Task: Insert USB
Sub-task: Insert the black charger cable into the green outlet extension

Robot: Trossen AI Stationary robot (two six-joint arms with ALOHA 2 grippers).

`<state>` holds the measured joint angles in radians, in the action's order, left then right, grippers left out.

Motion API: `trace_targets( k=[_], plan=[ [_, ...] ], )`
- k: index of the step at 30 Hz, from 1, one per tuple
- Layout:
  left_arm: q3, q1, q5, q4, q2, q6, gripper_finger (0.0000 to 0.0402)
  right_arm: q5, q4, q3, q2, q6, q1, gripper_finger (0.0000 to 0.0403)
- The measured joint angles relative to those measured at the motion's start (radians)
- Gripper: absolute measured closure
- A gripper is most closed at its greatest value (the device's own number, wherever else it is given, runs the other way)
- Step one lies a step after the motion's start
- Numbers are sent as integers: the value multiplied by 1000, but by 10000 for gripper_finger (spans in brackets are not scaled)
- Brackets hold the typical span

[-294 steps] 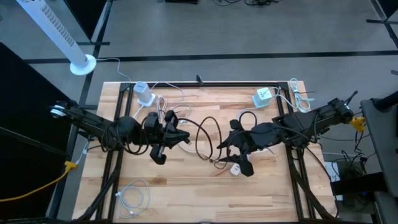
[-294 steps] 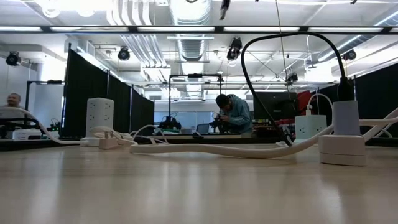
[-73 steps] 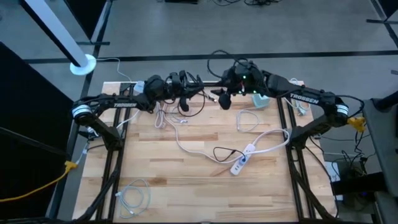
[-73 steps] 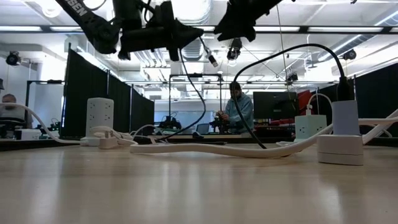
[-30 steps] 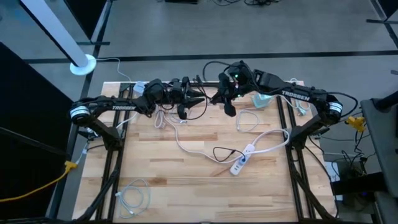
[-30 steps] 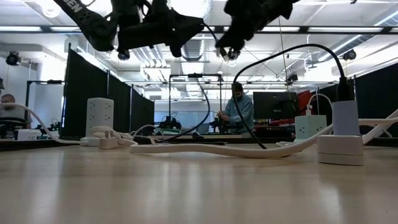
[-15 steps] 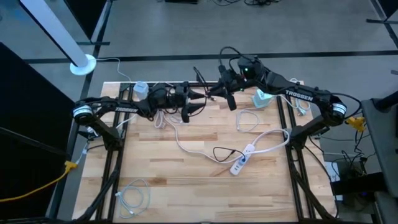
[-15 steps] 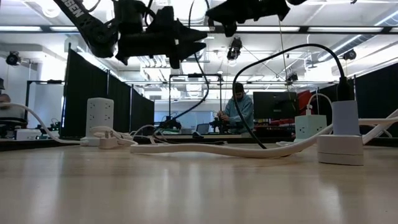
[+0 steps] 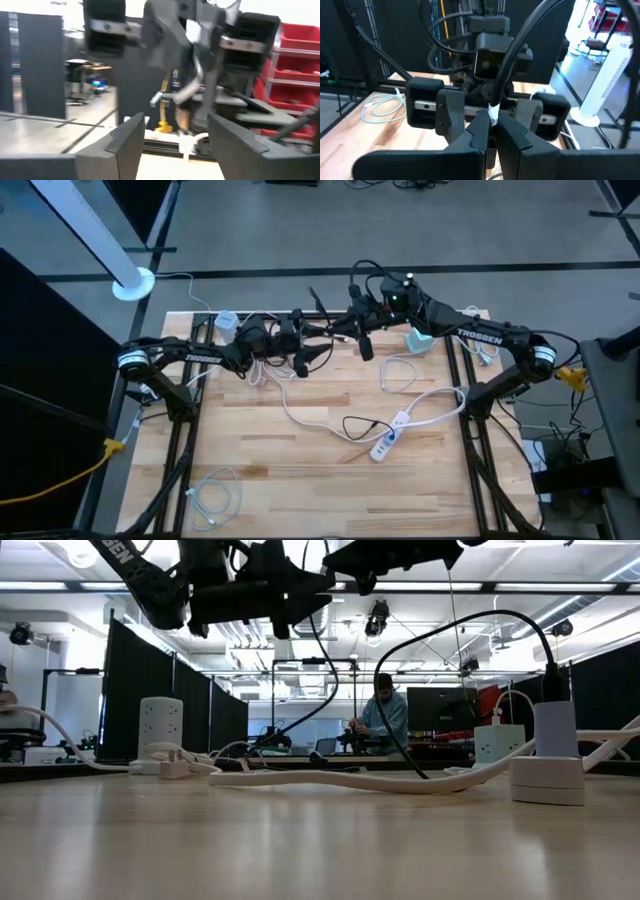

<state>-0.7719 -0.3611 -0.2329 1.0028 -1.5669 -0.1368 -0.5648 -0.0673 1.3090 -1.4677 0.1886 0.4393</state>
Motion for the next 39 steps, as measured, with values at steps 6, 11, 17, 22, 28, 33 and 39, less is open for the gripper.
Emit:
trace_targets(
  k=[6,11,17,22,28,33,39],
  plan=[
    [-1,2,15,17,0,3,247,53,0,0,-1,6,-3,397],
    [-1,1,41,16,0,-2,297,70,9,0,-2,13,-6,397],
    [-2,4,36,20,0,2,370,72,32,0,-2,2,-8,397],
    [-2,9,35,17,0,20,396,71,40,0,-6,-8,-8,398],
    [-3,8,39,-45,1,55,396,114,9,0,-13,-45,-10,397],
    [-3,9,35,-156,-1,61,396,140,-205,57,-9,15,-10,335],
    [-1,8,40,-277,-4,102,396,242,-568,239,-11,153,-33,244]
  ],
)
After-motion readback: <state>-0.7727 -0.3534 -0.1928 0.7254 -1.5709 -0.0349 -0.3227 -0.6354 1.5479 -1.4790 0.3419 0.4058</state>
